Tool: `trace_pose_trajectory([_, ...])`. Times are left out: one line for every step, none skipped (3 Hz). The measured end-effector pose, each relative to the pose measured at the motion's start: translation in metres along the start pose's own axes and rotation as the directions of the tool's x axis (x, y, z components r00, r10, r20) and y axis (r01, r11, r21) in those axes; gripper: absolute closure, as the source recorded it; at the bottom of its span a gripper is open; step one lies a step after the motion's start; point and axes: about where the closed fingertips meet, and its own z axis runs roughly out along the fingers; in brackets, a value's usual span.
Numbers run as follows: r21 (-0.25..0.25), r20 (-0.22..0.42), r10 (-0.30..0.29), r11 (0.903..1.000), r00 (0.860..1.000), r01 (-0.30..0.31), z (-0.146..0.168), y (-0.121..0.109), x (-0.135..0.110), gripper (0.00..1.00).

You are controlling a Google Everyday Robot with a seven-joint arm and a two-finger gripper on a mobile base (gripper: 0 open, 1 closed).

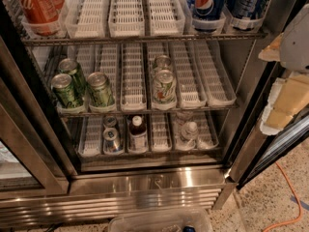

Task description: Pick green can from middle shelf of fridge

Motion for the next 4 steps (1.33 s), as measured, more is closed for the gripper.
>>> trace_pose_trajectory([0.000,0.000,0.000,1.0000,1.000,0.000,0.000,0.000,0.000,0.00])
trace_pose_trajectory([-0.025,0.080,0.036,0.9991,0.996,-0.034,0.018,0.006,-0.003,0.00])
trace_pose_trajectory([-0.058,0.229,0.079,0.9960,0.970,-0.068,0.052,0.017,-0.023,0.00])
trace_pose_trajectory([-0.056,0.373,0.070,0.9970,0.925,-0.053,0.079,0.024,-0.059,0.00])
